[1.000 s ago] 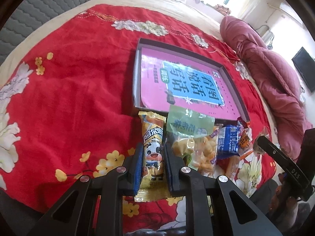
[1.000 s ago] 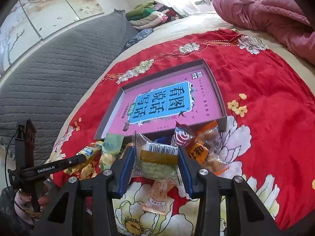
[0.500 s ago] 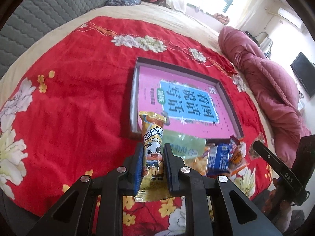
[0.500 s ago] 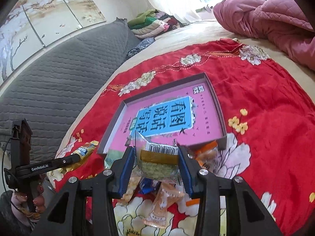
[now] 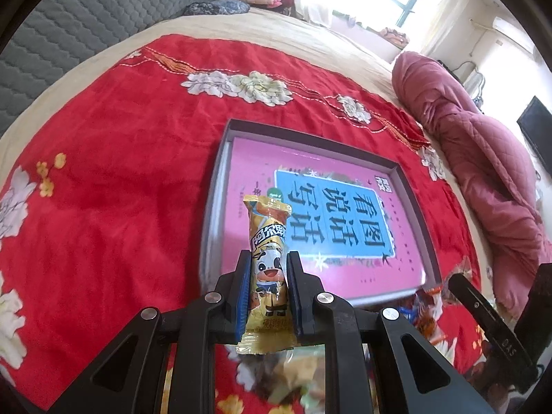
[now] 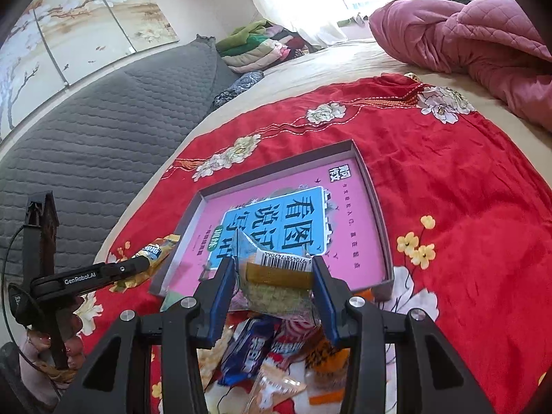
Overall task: Organize snacks
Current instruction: 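Carry the square cake and yellow stick bag over the pink book in the box, then open both grippers to drop the cake and stick bag into the box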
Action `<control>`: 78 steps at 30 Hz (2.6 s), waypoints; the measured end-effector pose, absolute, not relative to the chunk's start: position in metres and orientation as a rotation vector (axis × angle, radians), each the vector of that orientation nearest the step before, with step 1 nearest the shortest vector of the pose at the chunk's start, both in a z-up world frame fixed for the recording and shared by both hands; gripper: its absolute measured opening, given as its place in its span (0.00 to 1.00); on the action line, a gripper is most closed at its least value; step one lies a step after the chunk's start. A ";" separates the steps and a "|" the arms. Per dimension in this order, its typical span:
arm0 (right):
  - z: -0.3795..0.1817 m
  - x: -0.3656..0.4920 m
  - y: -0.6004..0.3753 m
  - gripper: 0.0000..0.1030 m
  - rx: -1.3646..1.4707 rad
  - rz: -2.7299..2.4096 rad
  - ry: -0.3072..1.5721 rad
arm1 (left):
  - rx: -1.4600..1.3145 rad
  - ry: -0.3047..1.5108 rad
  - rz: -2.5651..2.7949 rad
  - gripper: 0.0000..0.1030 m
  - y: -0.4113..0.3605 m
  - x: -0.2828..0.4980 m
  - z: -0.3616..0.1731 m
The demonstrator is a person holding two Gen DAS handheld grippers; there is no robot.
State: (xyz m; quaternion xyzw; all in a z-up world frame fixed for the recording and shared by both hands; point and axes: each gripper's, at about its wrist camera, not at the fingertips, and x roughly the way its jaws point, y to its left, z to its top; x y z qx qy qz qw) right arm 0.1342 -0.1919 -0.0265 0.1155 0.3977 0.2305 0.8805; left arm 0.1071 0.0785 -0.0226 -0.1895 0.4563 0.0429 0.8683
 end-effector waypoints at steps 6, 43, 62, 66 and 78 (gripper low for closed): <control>-0.031 0.149 -0.191 0.43 0.229 0.458 0.828 | -0.387 0.968 0.108 0.20 0.074 0.128 -0.035; -0.077 0.196 -0.171 0.44 0.023 0.154 1.028 | -0.366 1.058 0.007 0.20 0.080 0.150 -0.063; -0.075 0.194 -0.169 0.47 0.000 0.156 1.048 | -0.372 1.091 -0.039 0.21 0.082 0.144 -0.072; -0.074 0.194 -0.169 0.48 -0.004 0.151 1.049 | -0.401 1.096 -0.052 0.25 0.086 0.142 -0.073; -0.056 0.191 -0.175 0.64 0.024 0.162 1.008 | -0.424 1.083 -0.047 0.40 0.086 0.138 -0.059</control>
